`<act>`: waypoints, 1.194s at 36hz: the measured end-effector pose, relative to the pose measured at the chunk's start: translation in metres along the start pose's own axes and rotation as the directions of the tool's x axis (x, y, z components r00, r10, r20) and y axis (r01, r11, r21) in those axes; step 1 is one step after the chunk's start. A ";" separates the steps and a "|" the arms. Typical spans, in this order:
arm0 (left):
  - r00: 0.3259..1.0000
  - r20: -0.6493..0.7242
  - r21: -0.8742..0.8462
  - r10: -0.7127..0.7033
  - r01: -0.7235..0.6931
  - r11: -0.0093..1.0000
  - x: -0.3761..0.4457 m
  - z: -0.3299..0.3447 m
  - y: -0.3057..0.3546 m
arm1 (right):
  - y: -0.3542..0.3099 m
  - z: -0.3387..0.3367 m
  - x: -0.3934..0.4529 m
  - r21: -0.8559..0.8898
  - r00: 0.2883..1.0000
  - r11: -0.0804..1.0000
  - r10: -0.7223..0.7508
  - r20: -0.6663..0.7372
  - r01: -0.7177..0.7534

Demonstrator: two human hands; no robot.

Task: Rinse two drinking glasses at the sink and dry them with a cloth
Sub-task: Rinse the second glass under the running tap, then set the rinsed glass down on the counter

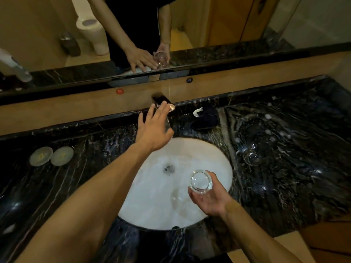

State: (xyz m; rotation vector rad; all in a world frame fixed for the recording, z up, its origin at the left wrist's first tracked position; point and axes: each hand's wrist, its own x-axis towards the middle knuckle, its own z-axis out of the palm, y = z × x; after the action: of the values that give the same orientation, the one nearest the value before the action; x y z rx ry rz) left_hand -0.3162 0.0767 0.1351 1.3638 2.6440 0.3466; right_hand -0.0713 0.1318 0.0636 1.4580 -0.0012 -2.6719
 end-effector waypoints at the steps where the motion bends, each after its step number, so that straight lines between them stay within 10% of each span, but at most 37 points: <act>1: 1.000 0.004 -0.007 -0.010 0.010 1.000 -0.001 0.003 0.002 | -0.001 -0.001 -0.002 0.003 1.000 1.000 0.006 0.004 -0.006; 14: 0.987 -0.158 -0.018 -0.037 0.034 0.999 -0.043 0.035 0.033 | -0.031 -0.020 -0.025 -0.220 0.975 0.953 -0.220 -0.036 0.207; 22: 0.996 -0.052 -0.176 0.078 -0.086 0.981 -0.122 0.132 0.084 | -0.072 -0.072 -0.074 -0.653 0.682 0.500 -0.730 0.034 0.568; 30: 0.961 0.193 -0.240 0.197 -0.148 0.959 -0.146 0.188 0.170 | -0.131 -0.140 -0.126 -0.912 0.461 0.052 -0.874 0.156 0.407; 43: 0.983 0.145 -0.149 0.111 -0.089 0.985 -0.144 0.221 0.242 | -0.215 -0.201 -0.150 -0.954 0.468 -0.125 -0.849 0.245 0.273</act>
State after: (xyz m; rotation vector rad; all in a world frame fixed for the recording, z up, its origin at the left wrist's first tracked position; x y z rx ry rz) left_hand 0.0078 0.1249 -0.0086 1.4202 2.3848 0.4155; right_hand 0.1596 0.3679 0.0701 1.5859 2.4976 -1.4844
